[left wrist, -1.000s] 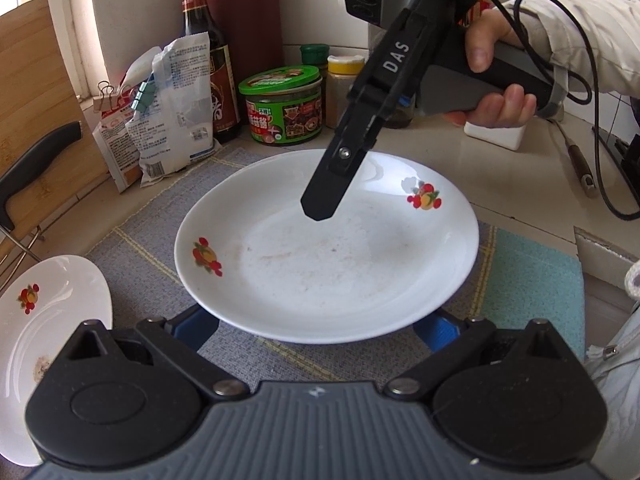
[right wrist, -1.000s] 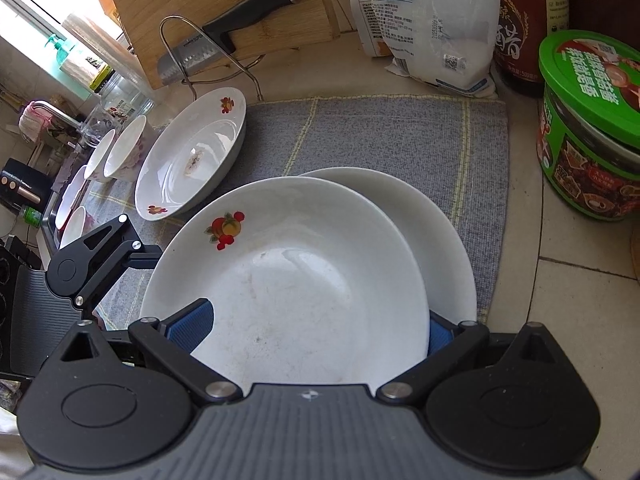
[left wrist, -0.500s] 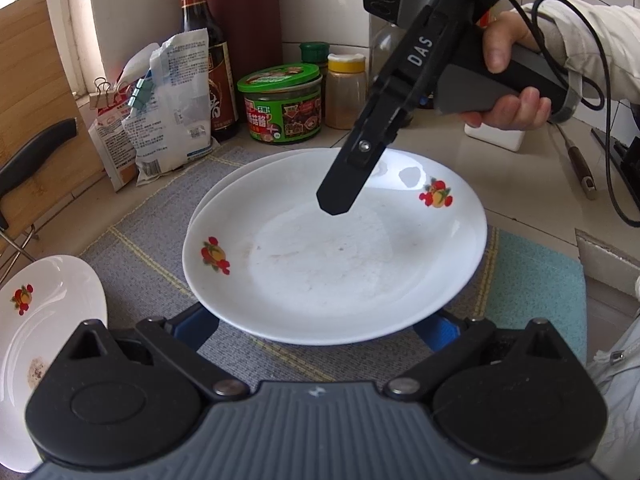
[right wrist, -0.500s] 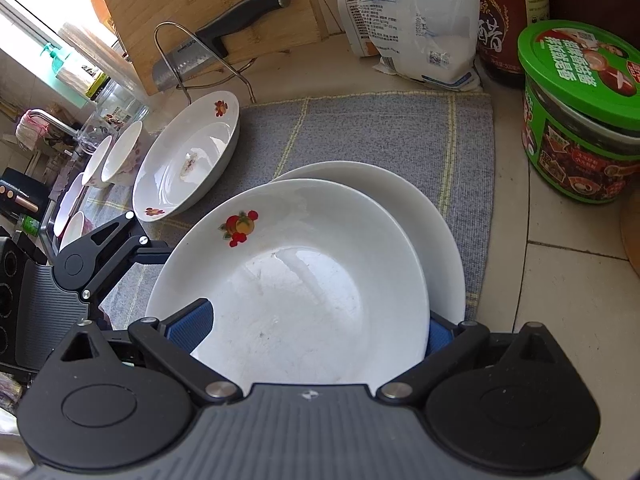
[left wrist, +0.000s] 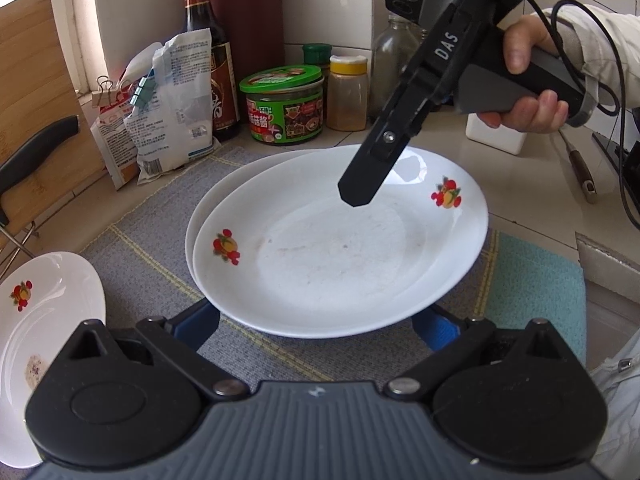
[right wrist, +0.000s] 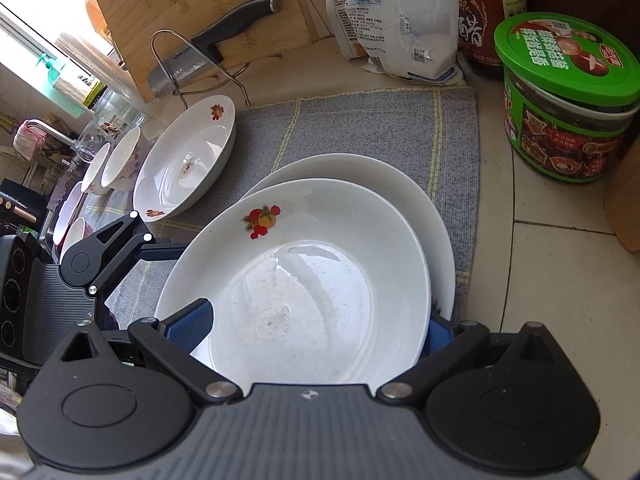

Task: Organize plates and bowls
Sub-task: 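Lower the white plate with both tools onto the other white plate, then open the right tool and pull both tools back from the stacked plates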

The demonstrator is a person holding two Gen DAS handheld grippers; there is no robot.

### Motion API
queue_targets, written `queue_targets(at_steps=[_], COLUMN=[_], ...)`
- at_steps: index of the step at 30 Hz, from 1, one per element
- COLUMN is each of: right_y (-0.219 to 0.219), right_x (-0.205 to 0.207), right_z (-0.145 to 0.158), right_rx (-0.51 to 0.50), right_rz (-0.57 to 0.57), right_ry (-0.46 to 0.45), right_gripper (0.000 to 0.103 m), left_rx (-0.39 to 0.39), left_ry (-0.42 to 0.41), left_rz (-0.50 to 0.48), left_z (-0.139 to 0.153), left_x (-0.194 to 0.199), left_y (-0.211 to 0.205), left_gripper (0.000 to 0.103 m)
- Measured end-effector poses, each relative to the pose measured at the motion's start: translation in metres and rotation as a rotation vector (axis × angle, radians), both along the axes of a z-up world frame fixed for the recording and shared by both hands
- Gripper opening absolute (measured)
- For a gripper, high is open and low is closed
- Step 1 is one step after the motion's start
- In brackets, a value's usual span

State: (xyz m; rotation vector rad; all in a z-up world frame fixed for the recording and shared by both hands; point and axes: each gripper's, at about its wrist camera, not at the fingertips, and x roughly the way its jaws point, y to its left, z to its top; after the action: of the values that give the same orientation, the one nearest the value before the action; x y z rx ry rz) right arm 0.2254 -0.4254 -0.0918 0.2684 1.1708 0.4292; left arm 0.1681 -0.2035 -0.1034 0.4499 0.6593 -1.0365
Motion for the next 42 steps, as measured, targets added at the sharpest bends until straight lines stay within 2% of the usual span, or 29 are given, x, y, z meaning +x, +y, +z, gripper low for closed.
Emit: queue_targets(at_steps=[14,24,37,42], right_y=[0.004,0.013,0.024,0.027], right_x=[-0.008,-0.016,-0.026,-0.029], right_z=[0.007,0.012,0.015,0.012], right_rx=[-0.053,-0.130,-0.229,-0.306], right_rz=[-0.020,-0.027,-0.022,-0.035], right_ry=[-0.027,-0.053,-0.067,-0.057], right_gripper=[0.103,0.103,0.103,0.103], left_rx=[-0.014,-0.045,-0.050,-0.042], left_ry=[-0.015,-0.024,-0.025,-0.025], left_rz=[0.020,0.033,0.047,0.049], left_z=[0.003,0.005,0.005,0.003], left_x=[-0.002,-0.006,-0.006,-0.008], left_y=[0.003,0.003,0.003,0.001], left_gripper=[0.102,0.102,0.102,0.102])
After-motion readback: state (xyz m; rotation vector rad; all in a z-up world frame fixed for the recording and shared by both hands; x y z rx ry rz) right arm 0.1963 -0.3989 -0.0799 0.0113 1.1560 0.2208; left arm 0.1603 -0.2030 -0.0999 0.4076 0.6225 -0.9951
